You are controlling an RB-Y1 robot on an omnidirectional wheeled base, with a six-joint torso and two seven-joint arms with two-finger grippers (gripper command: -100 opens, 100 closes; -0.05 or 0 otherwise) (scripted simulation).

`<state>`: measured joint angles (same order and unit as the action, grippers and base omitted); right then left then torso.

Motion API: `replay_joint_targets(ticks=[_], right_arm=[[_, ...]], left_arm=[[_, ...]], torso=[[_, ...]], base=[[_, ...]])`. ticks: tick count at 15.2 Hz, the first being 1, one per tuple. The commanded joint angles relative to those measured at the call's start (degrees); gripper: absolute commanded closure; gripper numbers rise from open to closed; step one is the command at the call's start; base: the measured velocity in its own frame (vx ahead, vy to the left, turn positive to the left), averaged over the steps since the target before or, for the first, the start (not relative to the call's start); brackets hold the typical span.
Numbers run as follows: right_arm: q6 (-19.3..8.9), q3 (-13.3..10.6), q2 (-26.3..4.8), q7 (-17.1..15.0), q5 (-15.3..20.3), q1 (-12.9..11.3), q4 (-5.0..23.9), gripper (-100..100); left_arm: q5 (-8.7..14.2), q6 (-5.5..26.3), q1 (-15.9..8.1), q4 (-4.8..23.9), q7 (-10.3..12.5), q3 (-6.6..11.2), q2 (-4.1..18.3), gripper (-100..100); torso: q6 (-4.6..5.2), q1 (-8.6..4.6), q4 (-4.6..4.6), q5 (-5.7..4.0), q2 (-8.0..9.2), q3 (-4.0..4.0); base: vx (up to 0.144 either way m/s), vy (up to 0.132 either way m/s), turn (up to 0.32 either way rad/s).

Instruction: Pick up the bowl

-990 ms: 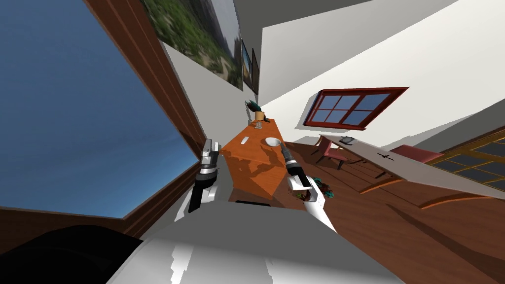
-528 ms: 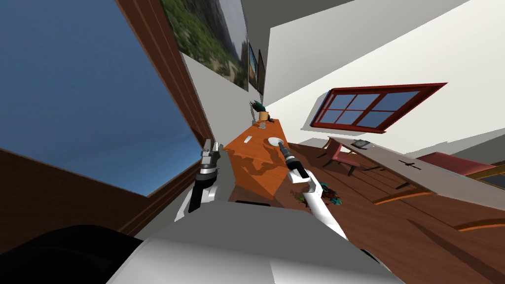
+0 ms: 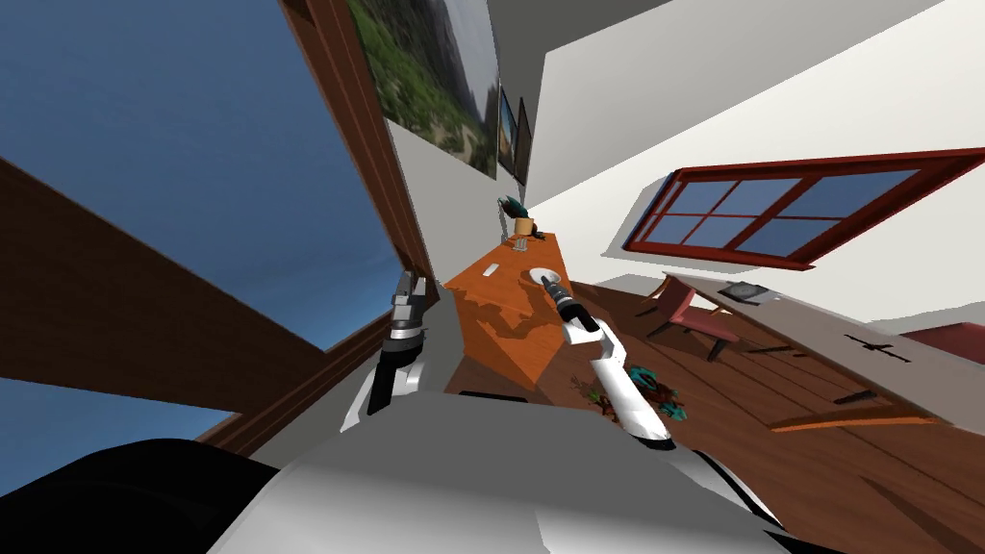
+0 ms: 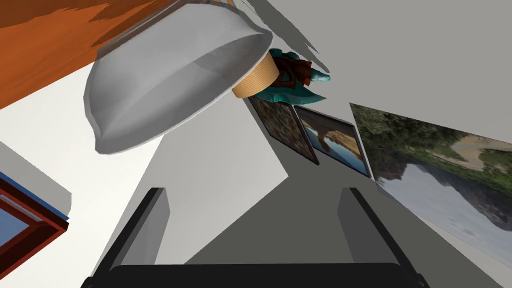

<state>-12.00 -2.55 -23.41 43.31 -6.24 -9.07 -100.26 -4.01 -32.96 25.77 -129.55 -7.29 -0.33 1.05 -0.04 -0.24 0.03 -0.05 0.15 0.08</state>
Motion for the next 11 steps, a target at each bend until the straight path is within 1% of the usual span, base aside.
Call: replay_joint_targets(ticks=[1,2,3,4,5,6,7,8,9,10,11], right_arm=[[-1.9,0.0,-0.9,2.8,-0.6,-1.7,1.1,-100],[-1.9,0.0,-0.9,2.8,-0.6,-1.7,1.1,-100],[-4.3,-0.1,-2.8,5.0,-1.6,-4.1,3.7,-100],[-5.0,-0.1,-2.8,6.1,-1.6,-4.8,3.7,-100],[-5.4,-0.1,-2.8,6.8,-1.6,-4.8,3.7,-100],[-7.2,-0.3,-4.6,8.4,-2.6,-7.0,6.2,-100],[-8.3,-0.3,-4.6,9.5,-2.6,-7.9,6.3,-100],[-9.0,-0.3,-4.6,10.7,-2.6,-7.9,6.3,-100],[-9.0,-0.3,-4.6,10.8,-2.6,-7.9,6.3,-100],[-11.4,-0.5,-6.4,12.8,-3.7,-10.6,8.9,-100],[-12.4,-0.5,-6.4,13.8,-3.7,-10.9,8.9,-100]], left_arm=[[0.0,0.0,0.0,0.0,0.0,0.00,0.0,0],[0.0,0.0,0.0,0.0,0.0,0.00,0.0,0],[0.0,0.0,0.0,0.0,0.0,0.00,0.0,0],[0.0,0.0,0.0,0.0,0.0,0.00,0.0,0],[0.0,0.0,0.0,0.0,0.0,0.00,0.0,0],[0.0,0.0,0.0,0.0,0.0,0.00,0.0,0],[0.0,0.0,0.0,0.0,0.0,0.00,0.0,0],[0.0,0.0,0.0,0.0,0.0,0.00,0.0,0],[0.0,0.0,0.0,0.0,0.0,0.00,0.0,0],[0.0,0.0,0.0,0.0,0.0,0.01,0.0,0],[0.0,0.0,0.0,0.0,0.0,0.00,0.0,0]], torso=[[0.00,0.00,0.00,0.00,0.00,0.00],[0.04,0.01,0.00,0.00,-0.02,-0.01],[0.06,0.05,-0.01,0.01,-0.07,-0.03],[-0.03,0.10,-0.02,0.02,-0.08,-0.04],[0.00,0.09,-0.01,0.02,-0.06,-0.03],[0.04,0.07,-0.01,0.01,-0.07,-0.03],[-0.02,0.04,-0.01,0.02,-0.06,-0.03],[-0.01,0.02,0.00,0.01,-0.04,-0.02],[0.04,0.02,-0.01,0.00,-0.06,-0.03],[0.07,0.05,-0.02,0.00,-0.09,-0.05],[0.00,0.06,-0.01,0.02,-0.09,-0.05]], base=[[-0.053,-0.034,0.078],[-0.025,-0.017,-0.023],[-0.043,-0.010,0.227],[-0.058,-0.025,0.252],[-0.042,-0.029,0.075],[-0.052,-0.035,0.238],[-0.063,-0.041,0.261],[-0.046,-0.034,0.082],[-0.023,-0.019,-0.031],[-0.041,-0.019,0.155],[-0.056,-0.026,0.247]])
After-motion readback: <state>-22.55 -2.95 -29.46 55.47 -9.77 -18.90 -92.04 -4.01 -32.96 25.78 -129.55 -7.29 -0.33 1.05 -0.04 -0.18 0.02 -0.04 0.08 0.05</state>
